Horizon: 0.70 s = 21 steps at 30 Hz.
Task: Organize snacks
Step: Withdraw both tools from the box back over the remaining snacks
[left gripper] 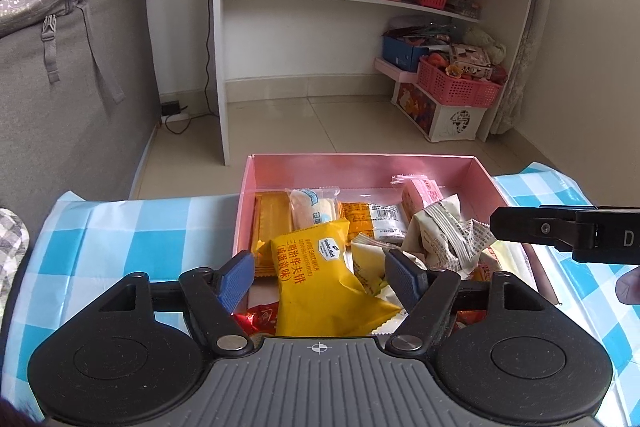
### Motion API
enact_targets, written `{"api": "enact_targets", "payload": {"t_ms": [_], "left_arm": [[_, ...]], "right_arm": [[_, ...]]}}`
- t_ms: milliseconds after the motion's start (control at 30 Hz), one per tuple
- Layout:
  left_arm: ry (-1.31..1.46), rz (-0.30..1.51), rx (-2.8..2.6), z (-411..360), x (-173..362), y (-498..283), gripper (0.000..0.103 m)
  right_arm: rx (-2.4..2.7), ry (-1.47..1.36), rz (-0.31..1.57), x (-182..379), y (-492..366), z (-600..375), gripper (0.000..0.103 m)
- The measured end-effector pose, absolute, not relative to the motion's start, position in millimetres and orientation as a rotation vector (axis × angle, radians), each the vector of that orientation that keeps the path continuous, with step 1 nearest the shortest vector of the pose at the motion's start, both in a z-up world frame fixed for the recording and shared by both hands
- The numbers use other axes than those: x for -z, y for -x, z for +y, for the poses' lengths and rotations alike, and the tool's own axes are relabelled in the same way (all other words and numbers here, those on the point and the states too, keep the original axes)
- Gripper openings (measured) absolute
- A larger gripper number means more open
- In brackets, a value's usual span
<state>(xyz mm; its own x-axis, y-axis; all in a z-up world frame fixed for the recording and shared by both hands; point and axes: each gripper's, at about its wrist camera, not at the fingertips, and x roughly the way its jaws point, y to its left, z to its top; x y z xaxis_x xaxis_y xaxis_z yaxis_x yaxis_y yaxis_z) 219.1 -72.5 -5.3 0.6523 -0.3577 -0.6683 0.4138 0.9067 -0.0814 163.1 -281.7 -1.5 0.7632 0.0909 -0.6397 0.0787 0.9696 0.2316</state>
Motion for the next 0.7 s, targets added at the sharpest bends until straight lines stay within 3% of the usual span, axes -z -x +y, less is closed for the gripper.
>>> {"api": "enact_targets", "payload": {"t_ms": [433, 700], "left_arm": [[-0.104, 0.769, 0.447, -49, -4, -173, 0.091], [-0.136, 0.810, 0.459, -31, -3, -145, 0.097]], "right_arm": [[0.003, -0.259, 0.722, -4, -130, -273, 0.090], [0.013, -0.254, 0.750, -3, -111, -266, 0.099]]}}
